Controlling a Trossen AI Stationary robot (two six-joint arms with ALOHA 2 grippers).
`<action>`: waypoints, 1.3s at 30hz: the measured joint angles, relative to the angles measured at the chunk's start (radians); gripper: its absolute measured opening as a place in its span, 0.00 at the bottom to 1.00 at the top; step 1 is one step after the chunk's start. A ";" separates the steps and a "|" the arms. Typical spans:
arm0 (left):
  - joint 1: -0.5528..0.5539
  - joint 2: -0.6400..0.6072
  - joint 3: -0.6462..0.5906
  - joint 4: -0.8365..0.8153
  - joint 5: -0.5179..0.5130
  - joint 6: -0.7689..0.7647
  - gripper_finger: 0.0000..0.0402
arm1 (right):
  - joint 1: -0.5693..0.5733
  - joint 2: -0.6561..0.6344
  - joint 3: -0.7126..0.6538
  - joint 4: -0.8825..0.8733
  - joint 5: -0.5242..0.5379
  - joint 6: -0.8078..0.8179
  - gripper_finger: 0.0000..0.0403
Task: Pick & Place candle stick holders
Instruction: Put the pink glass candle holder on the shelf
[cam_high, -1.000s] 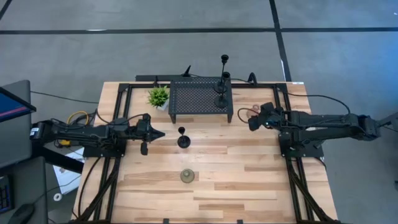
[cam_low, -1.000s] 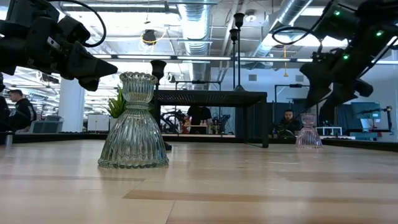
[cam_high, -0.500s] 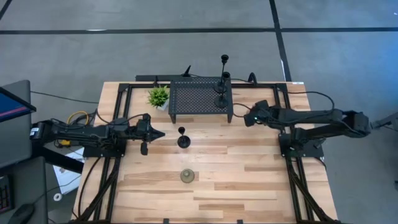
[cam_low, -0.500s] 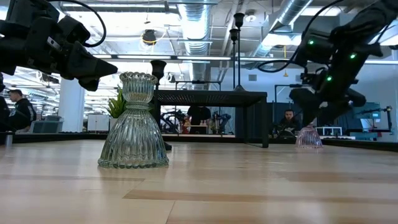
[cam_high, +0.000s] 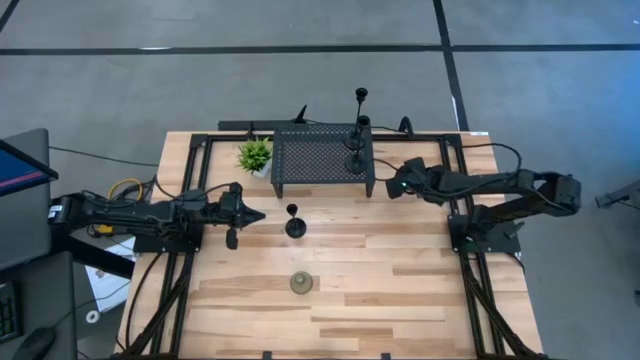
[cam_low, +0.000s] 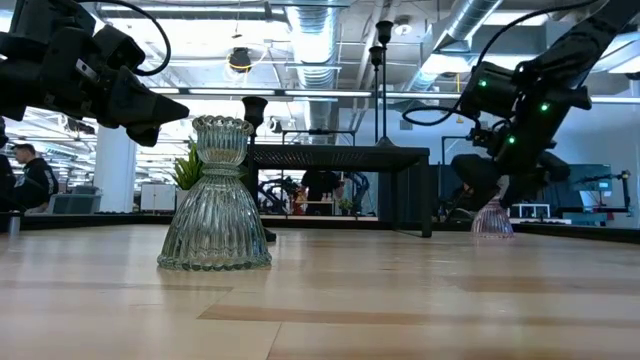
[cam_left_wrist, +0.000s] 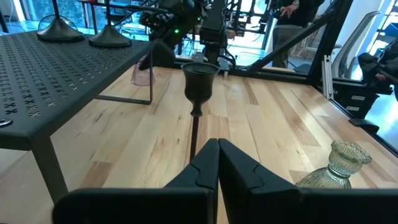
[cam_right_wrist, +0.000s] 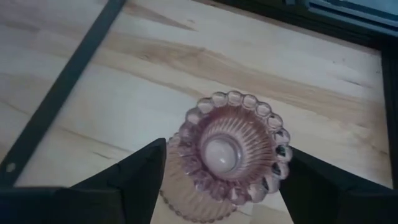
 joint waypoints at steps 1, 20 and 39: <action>0.000 0.000 0.000 0.000 0.000 0.000 0.02 | -0.002 0.001 0.000 -0.002 0.003 -0.002 0.67; 0.000 0.000 0.000 0.000 0.000 0.000 0.02 | 0.027 -0.012 0.004 -0.015 0.022 -0.004 0.29; 0.000 0.000 0.000 0.000 0.000 0.000 0.02 | 0.207 -0.204 0.205 -0.417 -0.069 0.077 0.29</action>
